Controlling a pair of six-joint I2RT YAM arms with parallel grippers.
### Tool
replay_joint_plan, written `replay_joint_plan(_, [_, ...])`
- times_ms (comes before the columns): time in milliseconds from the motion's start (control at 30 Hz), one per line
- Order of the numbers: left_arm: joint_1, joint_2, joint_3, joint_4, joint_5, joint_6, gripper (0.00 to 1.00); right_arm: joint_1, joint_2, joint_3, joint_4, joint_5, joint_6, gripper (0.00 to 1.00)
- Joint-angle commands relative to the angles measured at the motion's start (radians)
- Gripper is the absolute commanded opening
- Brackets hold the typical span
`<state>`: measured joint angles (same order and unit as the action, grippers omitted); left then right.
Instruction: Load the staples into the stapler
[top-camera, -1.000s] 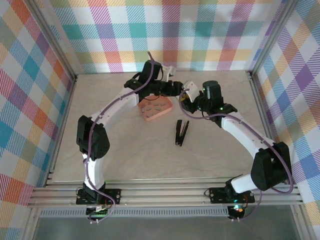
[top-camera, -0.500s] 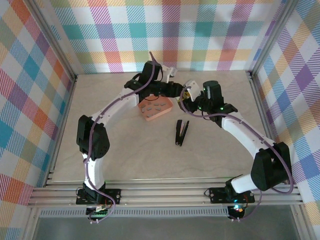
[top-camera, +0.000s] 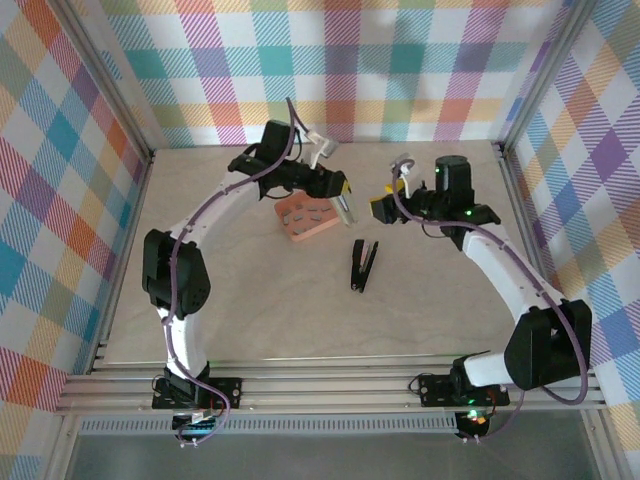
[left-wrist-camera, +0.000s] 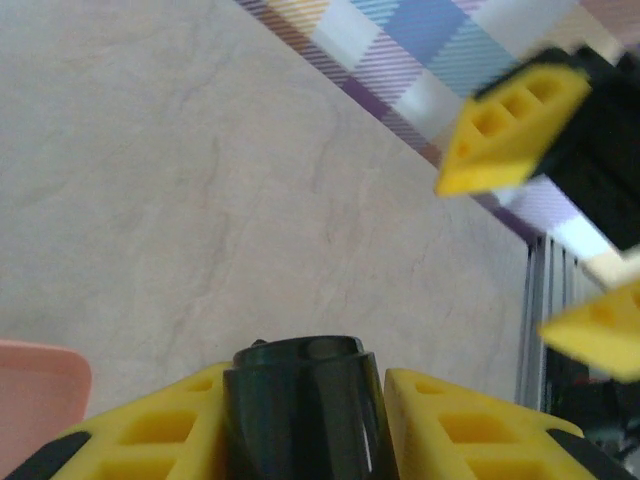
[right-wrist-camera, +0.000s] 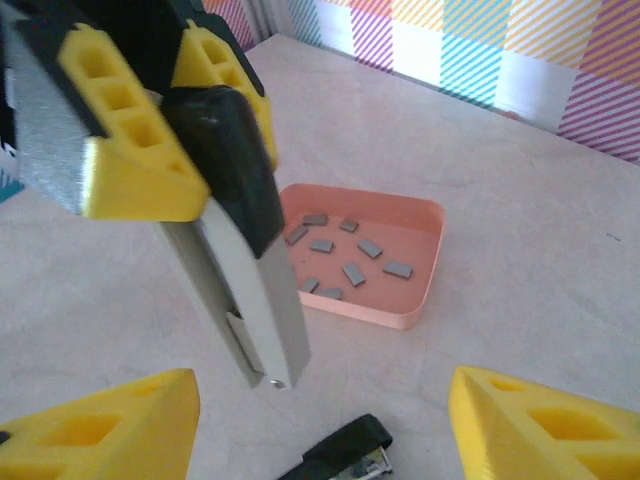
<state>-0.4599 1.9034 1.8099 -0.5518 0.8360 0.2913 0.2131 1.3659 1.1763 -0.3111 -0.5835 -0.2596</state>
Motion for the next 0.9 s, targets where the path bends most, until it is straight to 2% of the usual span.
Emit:
replay_joint_plan(0, [-0.008, -0.071, 0.064, -0.083, 0.158, 0.257, 0.0, 0.002, -0.02, 0.049, -0.154, -0.108, -0.15, 0.65])
replay_joint_plan(167, [-0.008, -0.073, 0.071, -0.105, 0.219, 0.328, 0.0, 0.016, 0.039, 0.111, -0.202, -0.201, -0.217, 0.63])
replay_joint_plan(433, [-0.011, -0.073, 0.08, -0.097, 0.267, 0.341, 0.0, 0.089, 0.108, 0.157, -0.192, -0.205, -0.267, 0.63])
replay_joint_plan(600, [-0.02, -0.072, 0.081, -0.087, 0.3, 0.343, 0.0, 0.111, 0.174, 0.203, -0.193, -0.255, -0.28, 0.62])
replay_joint_plan(800, [-0.023, -0.07, 0.086, -0.101, 0.322, 0.367, 0.0, 0.113, 0.242, 0.272, -0.255, -0.374, -0.338, 0.53])
replay_joint_plan(867, [-0.021, -0.07, 0.088, -0.105, 0.322, 0.37, 0.0, 0.112, 0.255, 0.288, -0.28, -0.421, -0.359, 0.47])
